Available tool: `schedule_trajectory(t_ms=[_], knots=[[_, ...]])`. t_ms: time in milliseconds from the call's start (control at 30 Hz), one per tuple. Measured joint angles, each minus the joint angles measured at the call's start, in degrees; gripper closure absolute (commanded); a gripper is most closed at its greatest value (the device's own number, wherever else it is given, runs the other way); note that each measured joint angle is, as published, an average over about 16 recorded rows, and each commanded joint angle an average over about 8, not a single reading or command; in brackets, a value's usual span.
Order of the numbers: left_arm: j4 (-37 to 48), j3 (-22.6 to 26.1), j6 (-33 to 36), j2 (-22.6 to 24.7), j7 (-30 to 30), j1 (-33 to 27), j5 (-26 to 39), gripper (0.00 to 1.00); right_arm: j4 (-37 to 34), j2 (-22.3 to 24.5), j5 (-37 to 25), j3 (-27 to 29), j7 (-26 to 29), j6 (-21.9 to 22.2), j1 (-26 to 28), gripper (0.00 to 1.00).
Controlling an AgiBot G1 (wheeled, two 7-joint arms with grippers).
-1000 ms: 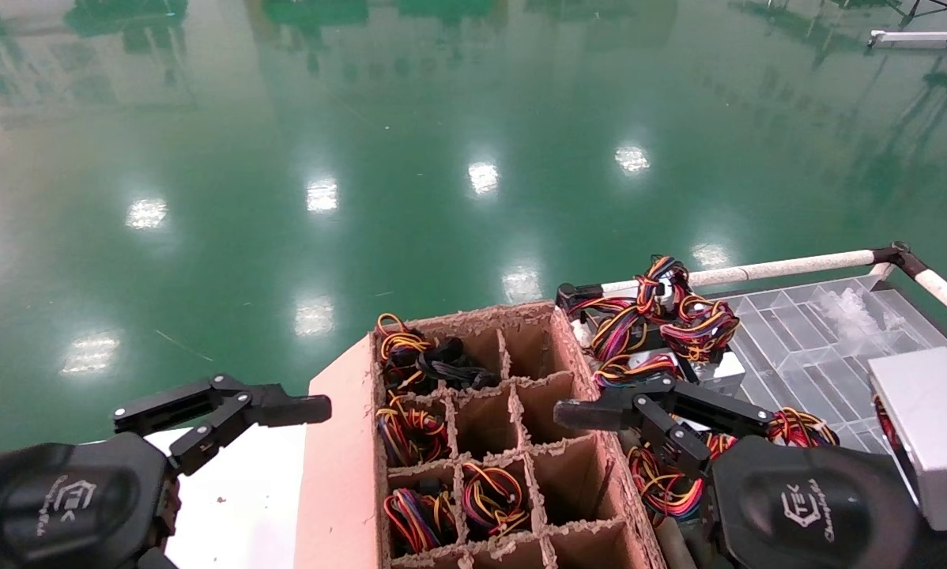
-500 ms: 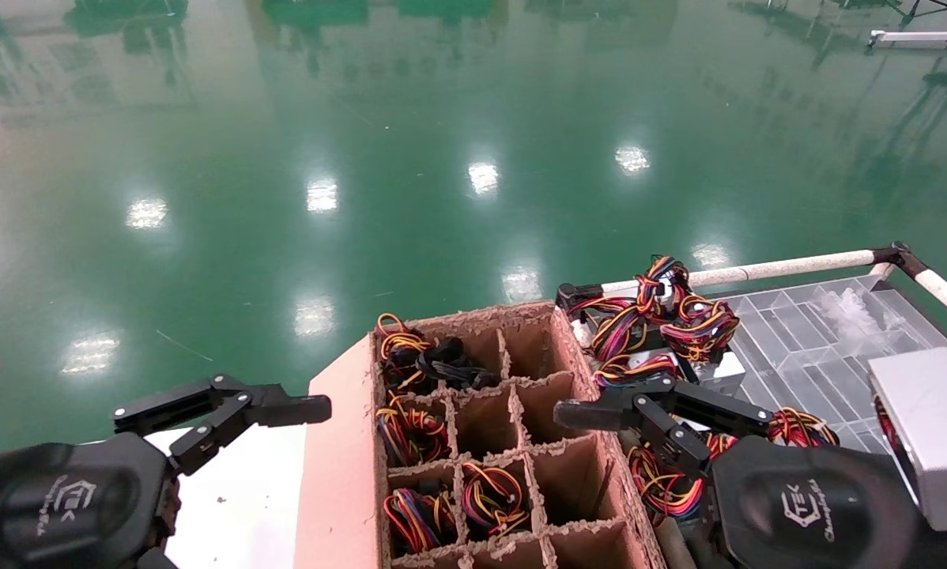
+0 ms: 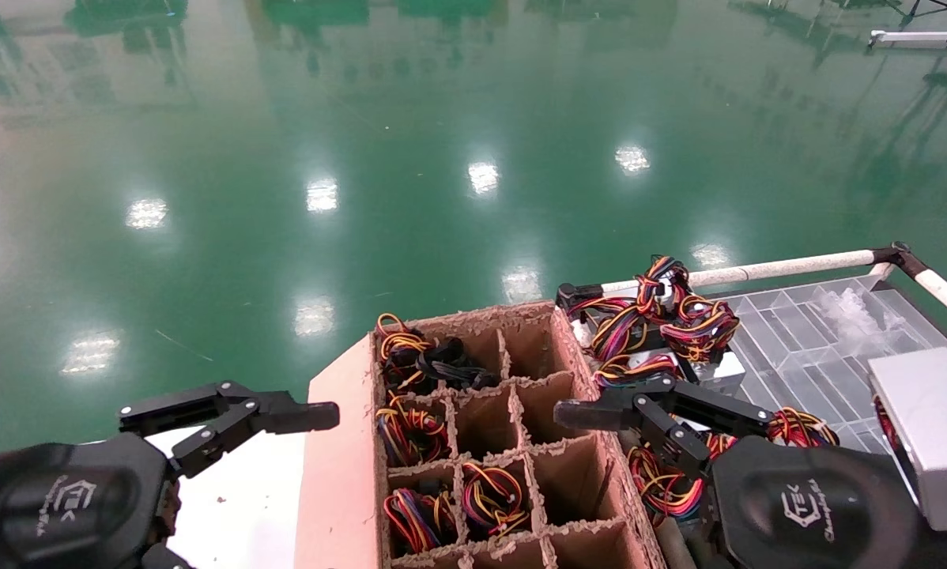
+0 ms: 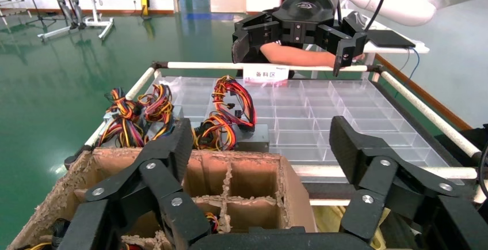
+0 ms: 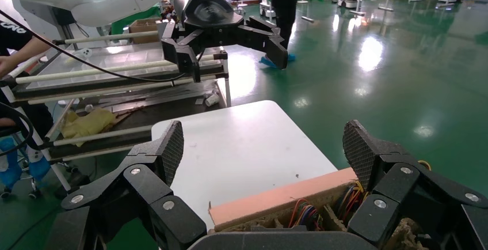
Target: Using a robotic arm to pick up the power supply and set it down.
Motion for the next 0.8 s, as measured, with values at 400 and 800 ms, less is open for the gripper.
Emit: schedule_trajectory(t_ms=[400,800], knots=[[0.00,0.00,0.00,0.00,0.00,0.00,0.00,1.00,-0.02,-0.01,-0.07,-0.02,-0.01,0.05,-0.01,0.00],[0.01,0.01,0.00,0.00,0.01,-0.01,0.00,1.00,-1.75,-2.30,-4.64,-1.98,-0.89,2.16,1.25,0.00]])
